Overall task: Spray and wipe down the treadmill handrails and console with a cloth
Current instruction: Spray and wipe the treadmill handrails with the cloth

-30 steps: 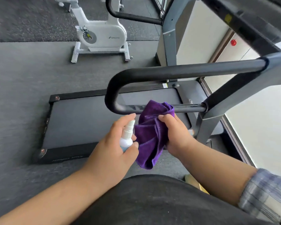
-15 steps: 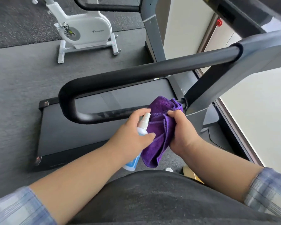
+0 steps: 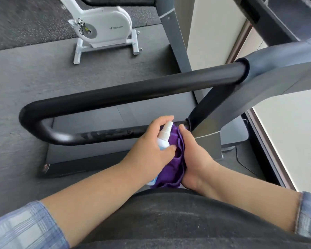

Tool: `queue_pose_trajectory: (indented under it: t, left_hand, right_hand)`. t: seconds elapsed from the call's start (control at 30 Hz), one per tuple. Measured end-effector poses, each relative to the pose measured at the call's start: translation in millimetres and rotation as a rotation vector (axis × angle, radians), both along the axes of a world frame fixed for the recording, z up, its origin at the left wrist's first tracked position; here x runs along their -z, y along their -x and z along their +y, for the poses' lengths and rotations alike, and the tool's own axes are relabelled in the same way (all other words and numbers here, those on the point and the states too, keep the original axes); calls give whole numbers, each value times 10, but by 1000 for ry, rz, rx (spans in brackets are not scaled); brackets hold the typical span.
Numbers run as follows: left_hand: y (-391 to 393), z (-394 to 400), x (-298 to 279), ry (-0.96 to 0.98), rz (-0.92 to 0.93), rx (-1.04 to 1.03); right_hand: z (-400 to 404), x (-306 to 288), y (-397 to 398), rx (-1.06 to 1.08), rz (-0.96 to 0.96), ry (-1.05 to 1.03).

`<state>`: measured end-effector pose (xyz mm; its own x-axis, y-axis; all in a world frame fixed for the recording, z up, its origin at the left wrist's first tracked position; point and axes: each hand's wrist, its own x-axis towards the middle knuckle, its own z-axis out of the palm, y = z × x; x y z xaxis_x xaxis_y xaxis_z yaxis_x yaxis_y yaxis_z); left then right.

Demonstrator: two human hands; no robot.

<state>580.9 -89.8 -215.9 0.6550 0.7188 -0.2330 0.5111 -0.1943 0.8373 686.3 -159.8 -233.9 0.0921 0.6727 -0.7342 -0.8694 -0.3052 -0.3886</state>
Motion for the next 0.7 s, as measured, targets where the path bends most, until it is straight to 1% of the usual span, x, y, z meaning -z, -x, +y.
queue_pose_trajectory:
  t: [0.1, 0.17, 0.2, 0.23, 0.3, 0.33, 0.43, 0.5, 0.6, 0.7]
  left_hand:
    - [-42, -97, -38, 21, -15, -33]
    - [6, -153, -74, 16, -19, -22]
    - [41, -184, -95, 9, -10, -8]
    - [78, -217, -109, 4, 5, 6]
    - [130, -283, -116, 9, 41, 18]
    - [141, -304, -108, 16, 58, 22]
    - [113, -323, -43, 43, 108, 40]
    - [121, -326, -1, 26, 130, 16]
    - [202, -348, 62, -23, 150, -122]
    - [313, -402, 72, -70, 176, -212]
  right_hand:
    - [32, 40, -153, -5, -92, 48]
    - [51, 65, -225, 33, -220, 46]
    - [45, 73, -268, 44, -329, 28]
    - [35, 49, -310, 45, -485, 5]
    - [44, -64, -396, -13, -899, -38]
    - [59, -141, -442, -31, -1058, -86]
    - [184, -133, -618, -112, -1353, -255]
    - [307, 15, -708, -295, -1519, -278]
    - [477, 324, -711, -696, -1716, -284]
    - [553, 588, -509, -1115, -1918, -170]
